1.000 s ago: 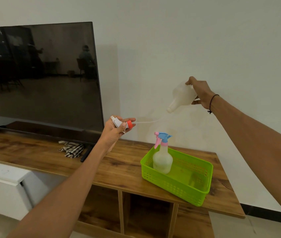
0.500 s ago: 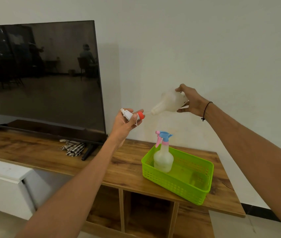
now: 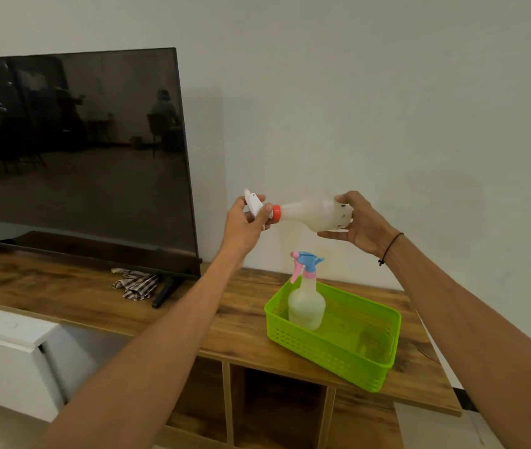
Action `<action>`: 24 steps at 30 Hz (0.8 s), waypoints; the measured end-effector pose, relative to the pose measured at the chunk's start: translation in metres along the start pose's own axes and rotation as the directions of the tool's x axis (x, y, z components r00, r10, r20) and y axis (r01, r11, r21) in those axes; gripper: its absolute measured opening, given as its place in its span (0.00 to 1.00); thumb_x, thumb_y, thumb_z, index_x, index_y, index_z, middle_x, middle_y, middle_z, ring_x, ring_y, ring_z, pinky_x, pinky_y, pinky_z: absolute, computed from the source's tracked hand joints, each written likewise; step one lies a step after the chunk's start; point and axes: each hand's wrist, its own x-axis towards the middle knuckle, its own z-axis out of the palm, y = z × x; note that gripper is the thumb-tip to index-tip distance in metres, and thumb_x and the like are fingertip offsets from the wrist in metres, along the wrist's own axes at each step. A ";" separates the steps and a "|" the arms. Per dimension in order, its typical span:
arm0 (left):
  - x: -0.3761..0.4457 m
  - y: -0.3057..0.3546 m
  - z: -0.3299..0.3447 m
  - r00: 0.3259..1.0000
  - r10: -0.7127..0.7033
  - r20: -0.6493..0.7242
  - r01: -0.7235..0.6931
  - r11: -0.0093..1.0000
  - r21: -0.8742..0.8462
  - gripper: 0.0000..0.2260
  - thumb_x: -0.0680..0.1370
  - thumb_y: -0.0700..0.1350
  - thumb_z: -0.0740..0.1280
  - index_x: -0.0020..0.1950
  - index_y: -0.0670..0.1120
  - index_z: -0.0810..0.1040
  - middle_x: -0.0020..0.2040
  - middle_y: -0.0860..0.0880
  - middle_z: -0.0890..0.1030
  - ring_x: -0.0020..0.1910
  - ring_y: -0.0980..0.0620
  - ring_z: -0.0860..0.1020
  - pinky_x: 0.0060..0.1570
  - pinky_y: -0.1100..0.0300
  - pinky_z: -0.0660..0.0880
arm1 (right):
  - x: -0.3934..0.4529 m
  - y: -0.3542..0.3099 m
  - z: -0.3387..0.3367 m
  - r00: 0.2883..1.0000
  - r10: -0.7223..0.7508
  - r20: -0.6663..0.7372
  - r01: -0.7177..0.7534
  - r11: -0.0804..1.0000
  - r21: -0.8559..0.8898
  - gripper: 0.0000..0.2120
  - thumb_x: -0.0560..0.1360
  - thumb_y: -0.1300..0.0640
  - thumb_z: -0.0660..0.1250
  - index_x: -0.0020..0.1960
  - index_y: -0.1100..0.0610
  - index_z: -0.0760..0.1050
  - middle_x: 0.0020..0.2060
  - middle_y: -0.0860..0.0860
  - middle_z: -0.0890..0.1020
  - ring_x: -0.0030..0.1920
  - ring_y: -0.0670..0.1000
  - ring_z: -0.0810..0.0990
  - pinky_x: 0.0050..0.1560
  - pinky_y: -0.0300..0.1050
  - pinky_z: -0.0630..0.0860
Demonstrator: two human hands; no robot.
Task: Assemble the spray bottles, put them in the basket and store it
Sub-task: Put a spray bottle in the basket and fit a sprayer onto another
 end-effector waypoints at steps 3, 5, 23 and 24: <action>0.002 0.004 0.006 0.994 -0.075 -0.083 0.061 0.986 -0.153 0.19 0.81 0.50 0.72 0.69 0.45 0.74 0.55 0.48 0.82 0.51 0.52 0.84 0.51 0.62 0.83 | -0.006 0.005 -0.006 0.995 -0.029 0.099 0.025 0.999 0.047 0.21 0.73 0.55 0.75 0.61 0.55 0.70 0.65 0.58 0.71 0.62 0.65 0.77 0.56 0.66 0.82; 0.005 0.010 0.013 0.980 -0.135 -0.145 0.088 0.953 -0.290 0.17 0.80 0.51 0.73 0.65 0.45 0.75 0.55 0.45 0.83 0.50 0.51 0.84 0.55 0.60 0.83 | -0.010 0.008 -0.007 0.985 -0.050 0.167 0.044 0.998 0.040 0.18 0.76 0.59 0.73 0.62 0.53 0.70 0.66 0.58 0.72 0.62 0.65 0.78 0.59 0.69 0.80; -0.024 0.041 0.055 0.959 -0.087 0.269 0.190 0.903 -0.385 0.16 0.85 0.55 0.64 0.63 0.44 0.79 0.59 0.42 0.87 0.60 0.46 0.85 0.63 0.46 0.80 | -0.090 0.042 -0.009 0.964 -0.236 0.120 0.258 0.937 -0.235 0.26 0.72 0.50 0.78 0.67 0.55 0.76 0.59 0.61 0.83 0.57 0.62 0.85 0.49 0.60 0.85; -0.026 0.040 0.057 0.954 -0.107 0.281 0.215 0.896 -0.390 0.16 0.85 0.54 0.64 0.63 0.44 0.80 0.59 0.42 0.87 0.59 0.46 0.85 0.62 0.46 0.81 | -0.094 0.046 -0.008 0.974 -0.202 0.098 0.215 0.966 -0.145 0.28 0.72 0.47 0.76 0.67 0.57 0.76 0.60 0.64 0.81 0.56 0.63 0.85 0.47 0.59 0.85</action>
